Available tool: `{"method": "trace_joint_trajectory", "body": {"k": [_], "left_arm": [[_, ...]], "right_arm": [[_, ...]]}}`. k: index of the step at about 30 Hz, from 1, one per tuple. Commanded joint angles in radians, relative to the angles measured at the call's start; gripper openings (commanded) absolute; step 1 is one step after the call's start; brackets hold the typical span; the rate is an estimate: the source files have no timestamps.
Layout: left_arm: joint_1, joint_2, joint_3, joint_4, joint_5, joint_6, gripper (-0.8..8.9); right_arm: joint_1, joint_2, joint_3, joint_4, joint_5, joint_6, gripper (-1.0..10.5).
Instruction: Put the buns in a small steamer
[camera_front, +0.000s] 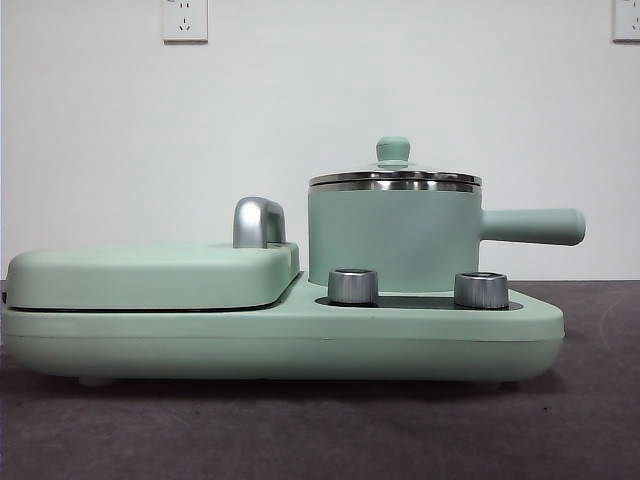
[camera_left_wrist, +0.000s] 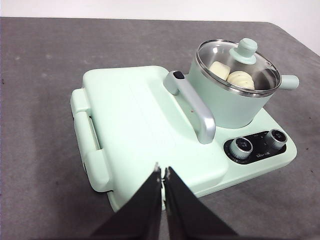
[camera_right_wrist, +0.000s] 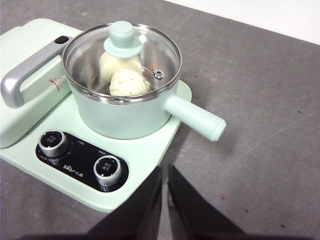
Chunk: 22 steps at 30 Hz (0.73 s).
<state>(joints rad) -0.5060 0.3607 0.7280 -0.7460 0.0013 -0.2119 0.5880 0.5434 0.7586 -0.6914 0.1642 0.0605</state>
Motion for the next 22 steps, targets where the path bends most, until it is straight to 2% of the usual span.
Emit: {"method": "trace_joint_trajectory", "body": {"k": [1, 6, 10, 15, 22], "left_arm": [[-0.003, 0.002, 0.006, 0.009, -0.002, 0.002, 0.07], [-0.003, 0.002, 0.006, 0.009, -0.002, 0.002, 0.07], [0.018, -0.019, -0.021, 0.028, -0.004, 0.127, 0.07], [0.177, -0.097, -0.241, 0.265, -0.004, 0.246, 0.07], [0.380, -0.247, -0.596, 0.594, -0.004, 0.247, 0.07]], "right_arm": [[0.007, 0.002, 0.006, 0.011, 0.001, 0.011, 0.2], [0.007, 0.002, 0.006, 0.011, 0.001, 0.011, 0.2], [0.007, 0.002, 0.006, 0.011, 0.001, 0.011, 0.2], [0.007, 0.002, 0.006, 0.011, 0.001, 0.011, 0.2], [0.007, 0.002, 0.006, 0.011, 0.001, 0.011, 0.2]]}}
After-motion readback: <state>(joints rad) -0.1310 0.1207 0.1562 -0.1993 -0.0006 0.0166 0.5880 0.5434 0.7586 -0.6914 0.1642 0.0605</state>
